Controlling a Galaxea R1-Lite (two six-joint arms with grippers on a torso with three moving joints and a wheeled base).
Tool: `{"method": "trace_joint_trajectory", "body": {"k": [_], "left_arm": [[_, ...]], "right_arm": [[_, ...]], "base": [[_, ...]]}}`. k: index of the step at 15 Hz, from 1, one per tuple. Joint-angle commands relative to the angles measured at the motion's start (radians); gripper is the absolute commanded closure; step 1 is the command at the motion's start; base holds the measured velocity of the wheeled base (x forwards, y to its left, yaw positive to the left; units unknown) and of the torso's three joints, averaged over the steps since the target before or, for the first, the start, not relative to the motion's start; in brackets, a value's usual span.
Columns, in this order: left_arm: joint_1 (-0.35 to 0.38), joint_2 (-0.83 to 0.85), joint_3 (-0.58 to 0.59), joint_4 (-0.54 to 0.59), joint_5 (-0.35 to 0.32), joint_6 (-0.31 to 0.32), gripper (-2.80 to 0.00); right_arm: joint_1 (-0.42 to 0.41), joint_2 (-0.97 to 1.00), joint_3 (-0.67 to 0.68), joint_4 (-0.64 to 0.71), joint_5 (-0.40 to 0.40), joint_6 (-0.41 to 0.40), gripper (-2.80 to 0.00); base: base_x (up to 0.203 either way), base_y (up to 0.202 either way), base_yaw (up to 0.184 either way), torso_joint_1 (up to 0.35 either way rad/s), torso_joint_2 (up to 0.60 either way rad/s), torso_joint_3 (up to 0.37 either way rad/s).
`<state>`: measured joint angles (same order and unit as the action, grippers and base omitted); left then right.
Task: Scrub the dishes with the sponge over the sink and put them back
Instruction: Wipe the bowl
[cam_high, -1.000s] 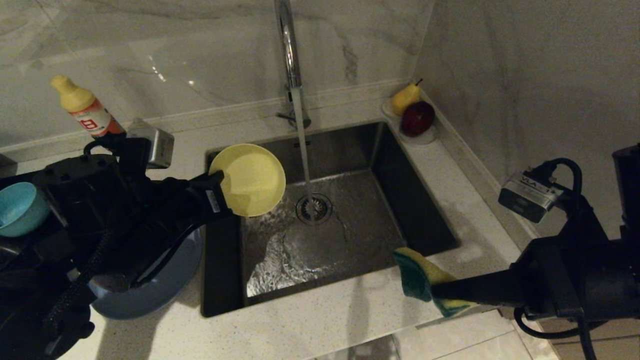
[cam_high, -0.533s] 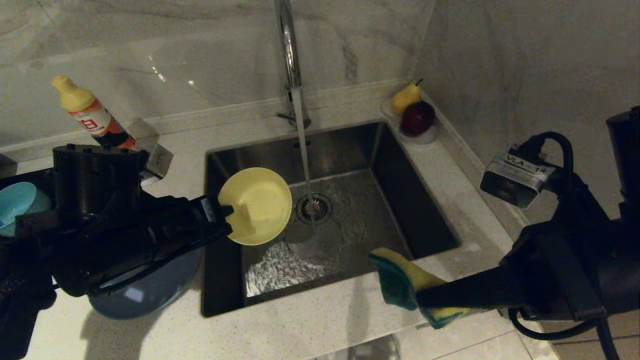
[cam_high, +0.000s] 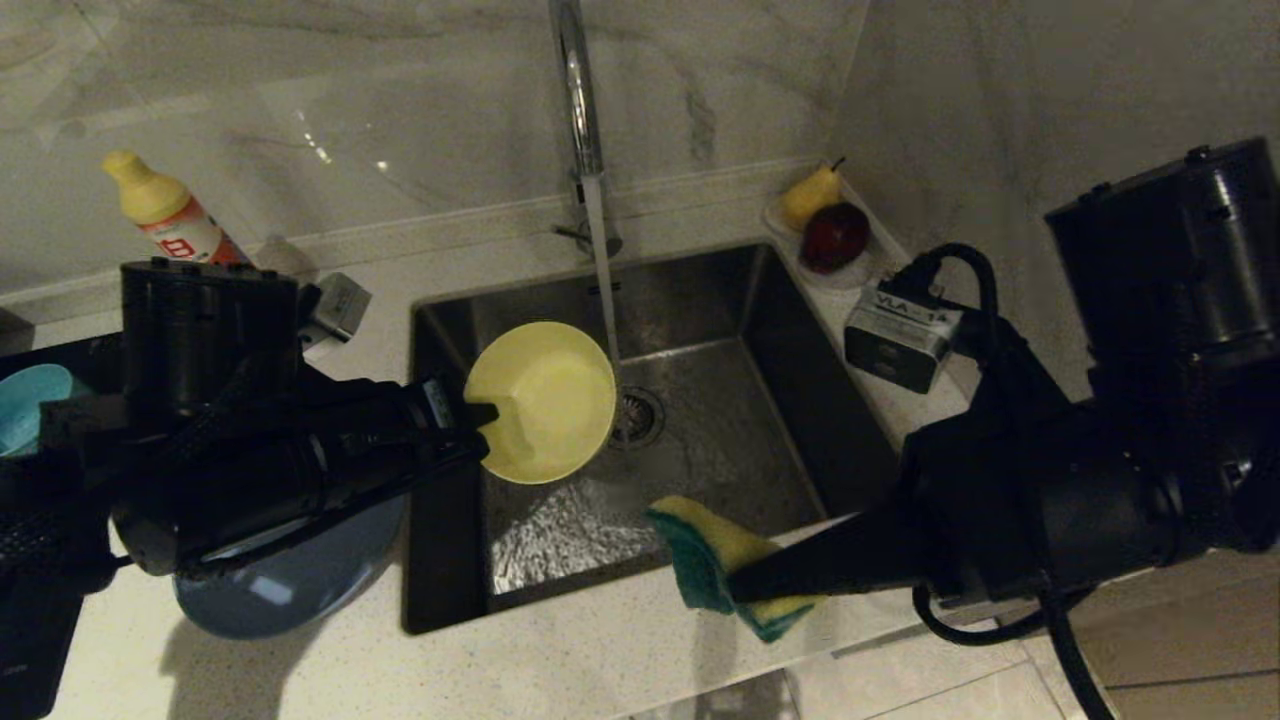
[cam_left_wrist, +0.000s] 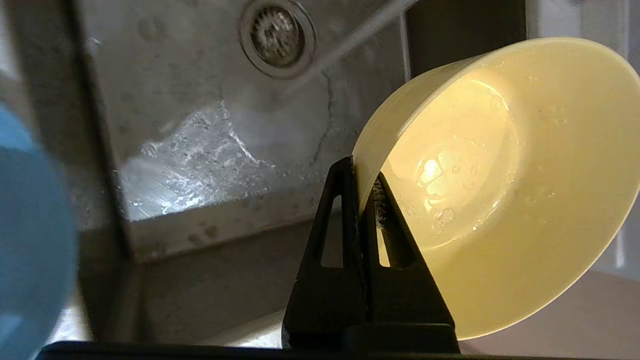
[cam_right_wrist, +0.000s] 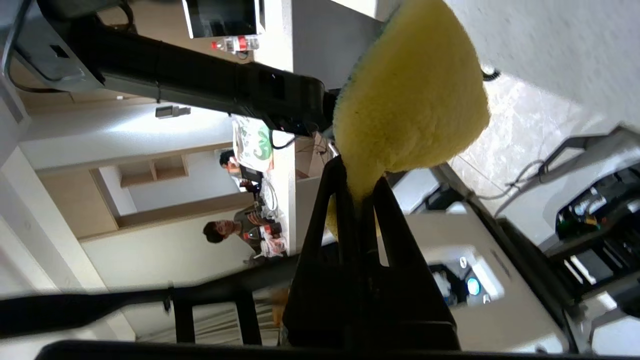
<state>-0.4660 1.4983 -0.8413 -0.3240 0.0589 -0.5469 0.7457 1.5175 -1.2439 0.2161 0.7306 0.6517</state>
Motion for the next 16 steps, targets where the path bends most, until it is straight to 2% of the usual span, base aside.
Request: {"method": "trace_joint_trajectory", "body": {"k": [1,4,6,8,16], "left_arm": [[-0.02,0.031,-0.001,-0.006,0.007,-0.002,0.0],[-0.028,0.091,-0.002,-0.013,0.059,0.001,0.0],[-0.051,0.109,0.002,-0.064,0.098,0.002,0.0],[-0.074,0.106,0.009,-0.114,0.104,0.002,0.0],[-0.088,0.095,0.052,-0.137,0.104,0.006,0.0]], "right_arm": [[0.036,0.076,-0.073,0.011,0.004,0.003,0.0],[0.089,0.142,-0.161,0.016,0.003,0.004,0.0],[0.093,0.184,-0.194,0.019,-0.001,0.007,0.0],[0.09,0.223,-0.203,0.019,-0.004,0.008,0.0],[0.062,0.315,-0.237,0.013,-0.027,0.009,0.0]], "base": [[0.0,0.0,0.0,0.0,0.0,0.0],[0.0,0.0,0.0,0.0,0.0,0.0],[0.0,0.0,0.0,0.0,0.0,0.0],[0.0,0.0,0.0,0.0,0.0,0.0],[0.0,0.0,0.0,0.0,0.0,0.0]]}}
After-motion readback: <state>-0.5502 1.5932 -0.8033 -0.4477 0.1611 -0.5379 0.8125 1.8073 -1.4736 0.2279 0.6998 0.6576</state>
